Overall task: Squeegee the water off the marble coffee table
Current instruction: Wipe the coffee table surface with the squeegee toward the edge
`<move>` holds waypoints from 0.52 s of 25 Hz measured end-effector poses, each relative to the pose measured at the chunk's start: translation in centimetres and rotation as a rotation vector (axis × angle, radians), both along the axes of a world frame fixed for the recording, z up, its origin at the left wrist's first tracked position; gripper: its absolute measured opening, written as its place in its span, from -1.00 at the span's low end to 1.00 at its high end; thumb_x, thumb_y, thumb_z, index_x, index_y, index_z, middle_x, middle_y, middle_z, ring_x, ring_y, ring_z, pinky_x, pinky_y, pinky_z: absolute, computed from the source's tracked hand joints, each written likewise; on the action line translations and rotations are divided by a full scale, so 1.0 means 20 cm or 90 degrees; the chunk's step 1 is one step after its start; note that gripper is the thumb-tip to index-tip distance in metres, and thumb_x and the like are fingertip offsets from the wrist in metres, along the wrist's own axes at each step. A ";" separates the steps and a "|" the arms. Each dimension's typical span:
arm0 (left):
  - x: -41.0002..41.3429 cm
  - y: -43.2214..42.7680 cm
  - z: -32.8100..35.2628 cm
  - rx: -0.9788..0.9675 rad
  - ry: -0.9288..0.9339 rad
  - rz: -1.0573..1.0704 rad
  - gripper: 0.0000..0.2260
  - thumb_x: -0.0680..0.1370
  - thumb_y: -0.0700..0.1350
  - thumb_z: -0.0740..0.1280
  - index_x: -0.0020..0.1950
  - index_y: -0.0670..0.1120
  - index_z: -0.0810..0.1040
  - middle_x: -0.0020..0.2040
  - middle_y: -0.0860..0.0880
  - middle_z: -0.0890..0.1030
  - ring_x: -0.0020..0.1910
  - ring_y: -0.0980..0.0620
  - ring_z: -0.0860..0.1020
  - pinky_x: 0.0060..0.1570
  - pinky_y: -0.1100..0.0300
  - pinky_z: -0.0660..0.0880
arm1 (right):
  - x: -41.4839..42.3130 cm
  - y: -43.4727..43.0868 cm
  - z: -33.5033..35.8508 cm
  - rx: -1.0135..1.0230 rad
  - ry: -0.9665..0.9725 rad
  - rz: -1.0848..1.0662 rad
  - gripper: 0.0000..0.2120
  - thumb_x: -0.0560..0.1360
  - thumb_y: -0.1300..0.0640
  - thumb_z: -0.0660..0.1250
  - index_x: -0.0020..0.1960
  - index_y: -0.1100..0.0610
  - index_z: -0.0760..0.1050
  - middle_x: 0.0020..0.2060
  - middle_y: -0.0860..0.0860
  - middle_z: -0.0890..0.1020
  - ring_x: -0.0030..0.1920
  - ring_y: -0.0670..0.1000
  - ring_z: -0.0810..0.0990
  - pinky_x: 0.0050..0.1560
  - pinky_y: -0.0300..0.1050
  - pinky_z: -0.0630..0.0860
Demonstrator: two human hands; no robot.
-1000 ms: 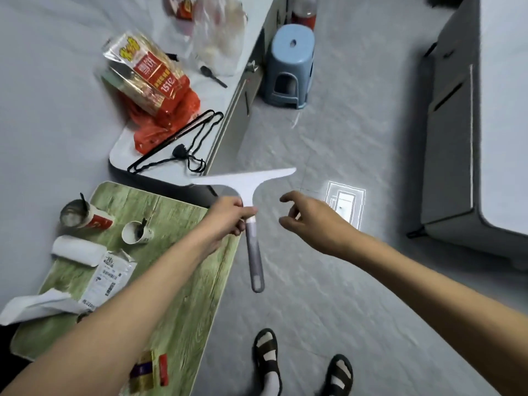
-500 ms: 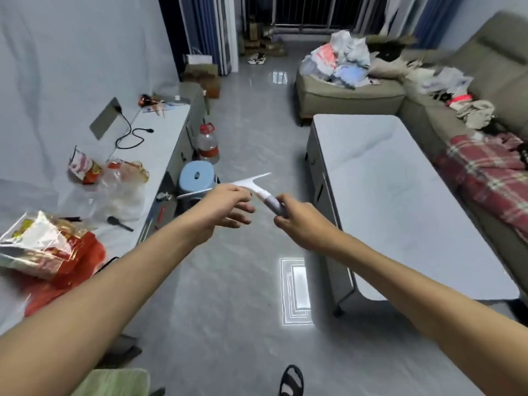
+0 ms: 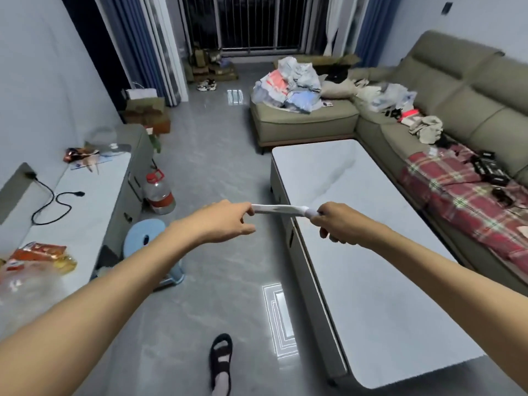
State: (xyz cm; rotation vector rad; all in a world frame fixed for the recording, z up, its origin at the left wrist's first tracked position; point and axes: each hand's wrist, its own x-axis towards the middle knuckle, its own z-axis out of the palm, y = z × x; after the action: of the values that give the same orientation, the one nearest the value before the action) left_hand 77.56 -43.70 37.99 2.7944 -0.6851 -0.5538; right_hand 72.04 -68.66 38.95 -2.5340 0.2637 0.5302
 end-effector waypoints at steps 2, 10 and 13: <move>0.33 -0.03 -0.03 0.040 0.004 -0.055 -0.59 0.51 0.21 0.25 0.33 0.14 0.39 0.17 0.06 0.63 0.11 -0.07 0.57 0.11 0.04 0.49 | 0.25 -0.09 -0.02 0.021 -0.015 -0.043 -0.59 0.54 -0.20 0.13 -0.26 0.10 0.44 -0.36 0.03 0.58 -0.58 -0.05 0.34 -0.65 -0.36 0.16; 1.68 -0.48 0.05 0.005 -0.013 -0.202 -0.64 0.51 0.21 0.23 0.26 0.12 0.42 0.17 0.00 0.63 0.15 -0.12 0.53 0.12 0.02 0.46 | 1.22 -0.48 0.02 -0.008 -0.006 -0.206 -0.56 0.54 -0.23 0.12 -0.19 0.15 0.38 -0.34 0.06 0.51 -0.49 0.04 0.38 -0.61 -0.30 0.20; 2.14 -0.76 -0.06 0.016 -0.003 -0.241 -0.61 0.52 0.21 0.22 0.31 0.14 0.39 0.15 0.04 0.63 0.16 -0.08 0.51 -0.02 0.08 0.37 | 1.58 -0.71 -0.12 -0.025 0.017 -0.256 -0.56 0.57 -0.22 0.05 -0.19 0.14 0.36 -0.29 0.08 0.49 -0.44 0.07 0.37 -0.54 -0.22 0.22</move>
State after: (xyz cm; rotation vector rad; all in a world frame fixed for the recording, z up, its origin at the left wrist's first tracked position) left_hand 120.32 -58.86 36.81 2.6990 -1.2280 -0.6214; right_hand 103.59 -82.82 36.64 -2.4193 0.7790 0.4010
